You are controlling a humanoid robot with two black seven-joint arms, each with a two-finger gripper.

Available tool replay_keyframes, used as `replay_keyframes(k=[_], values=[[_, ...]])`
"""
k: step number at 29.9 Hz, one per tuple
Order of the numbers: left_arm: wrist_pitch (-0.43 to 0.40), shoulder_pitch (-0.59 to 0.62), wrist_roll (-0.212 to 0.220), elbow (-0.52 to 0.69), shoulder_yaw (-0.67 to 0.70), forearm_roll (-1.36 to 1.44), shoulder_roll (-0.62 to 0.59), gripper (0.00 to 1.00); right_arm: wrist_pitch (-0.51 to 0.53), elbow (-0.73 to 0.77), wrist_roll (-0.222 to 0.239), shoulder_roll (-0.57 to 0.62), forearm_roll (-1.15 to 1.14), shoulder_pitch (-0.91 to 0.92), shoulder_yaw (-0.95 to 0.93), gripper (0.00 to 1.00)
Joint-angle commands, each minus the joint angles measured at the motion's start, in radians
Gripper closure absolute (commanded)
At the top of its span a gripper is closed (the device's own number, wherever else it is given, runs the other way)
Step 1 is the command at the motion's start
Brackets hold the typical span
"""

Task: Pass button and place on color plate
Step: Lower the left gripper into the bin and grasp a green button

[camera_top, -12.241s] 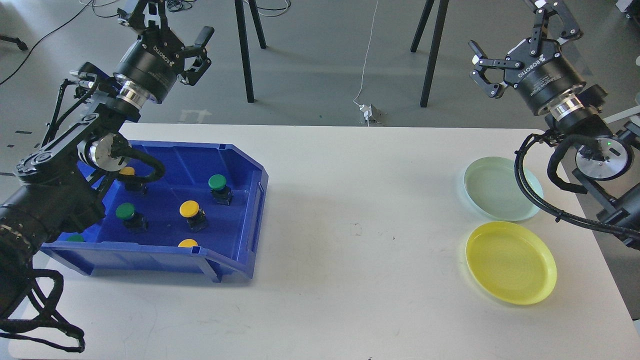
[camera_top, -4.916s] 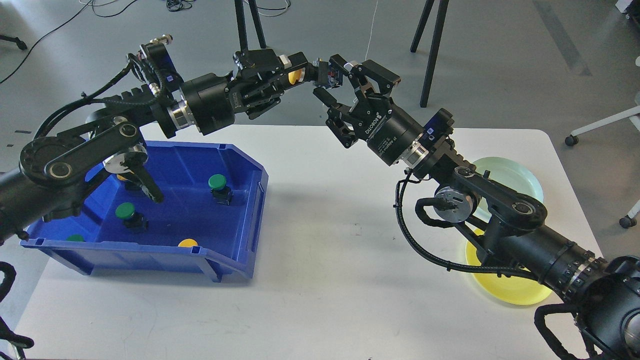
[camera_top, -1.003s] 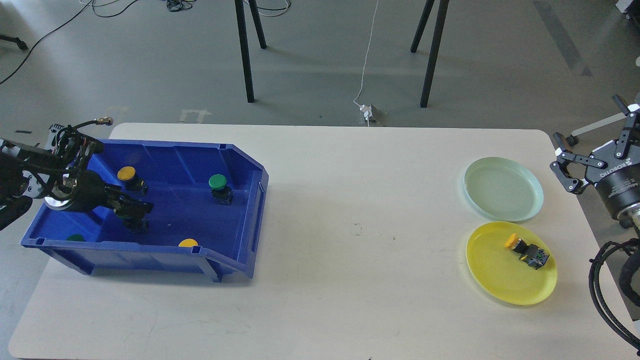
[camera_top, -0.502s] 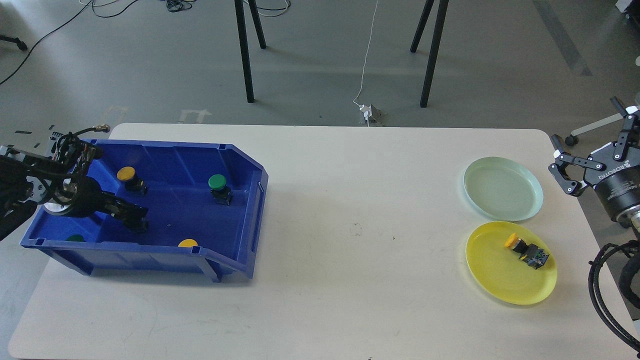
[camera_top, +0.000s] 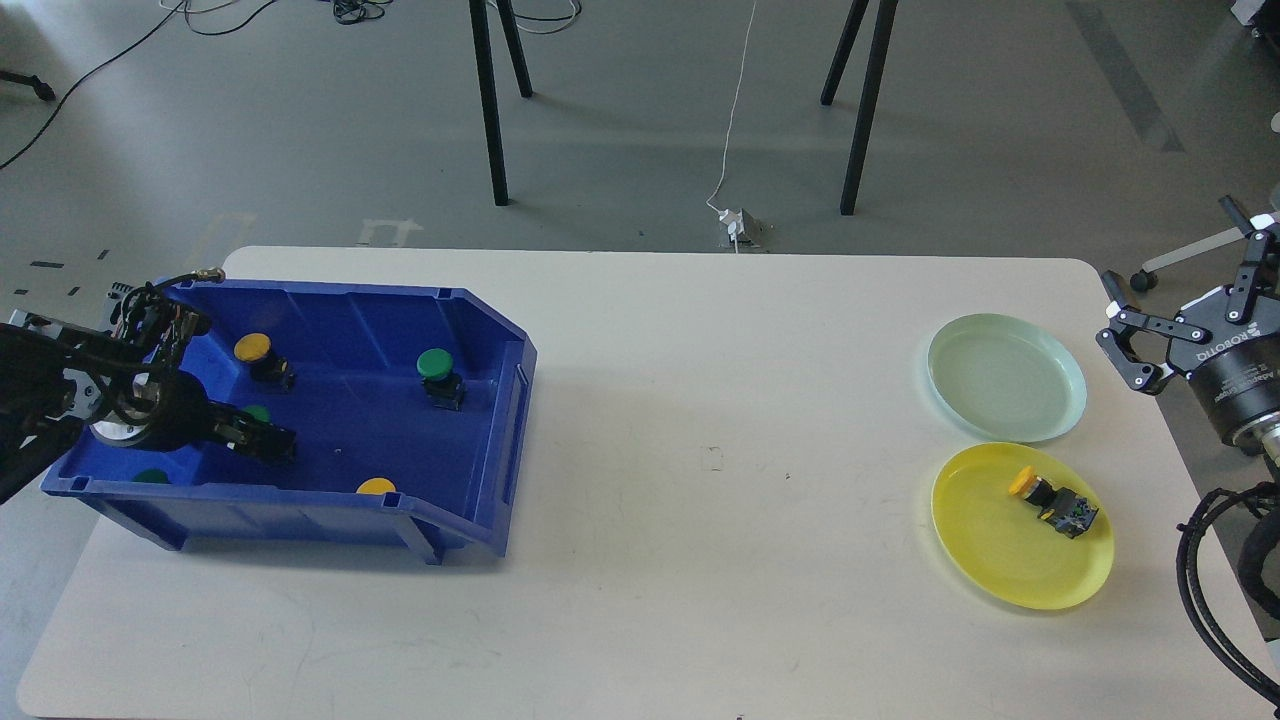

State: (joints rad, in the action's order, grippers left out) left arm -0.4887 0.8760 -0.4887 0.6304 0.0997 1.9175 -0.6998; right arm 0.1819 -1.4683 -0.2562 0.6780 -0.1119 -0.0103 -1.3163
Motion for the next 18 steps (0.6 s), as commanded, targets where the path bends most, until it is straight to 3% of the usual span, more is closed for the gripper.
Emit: replay_keyframes(k=[1, 6, 10, 18], values=[[0.0, -0.006, 0.0, 0.0, 0.0, 0.002, 0.0, 0.28, 0.001, 0.0, 0.0, 0.0, 0.0, 0.0, 0.0, 0.01], [0.0, -0.009, 0.0, 0.002, 0.0, 0.005, 0.0, 0.46, 0.001, 0.0, 0.0, 0.0, 0.0, -0.002, -0.001, 0.01], [0.0, -0.006, 0.0, 0.002, -0.044, 0.002, -0.003, 0.84, 0.001, 0.003, 0.0, 0.0, 0.0, -0.002, -0.001, 0.01], [0.0, 0.0, 0.0, 0.005, -0.049, -0.003, -0.004, 0.87, 0.001, 0.006, 0.0, 0.0, 0.0, -0.004, -0.001, 0.01]])
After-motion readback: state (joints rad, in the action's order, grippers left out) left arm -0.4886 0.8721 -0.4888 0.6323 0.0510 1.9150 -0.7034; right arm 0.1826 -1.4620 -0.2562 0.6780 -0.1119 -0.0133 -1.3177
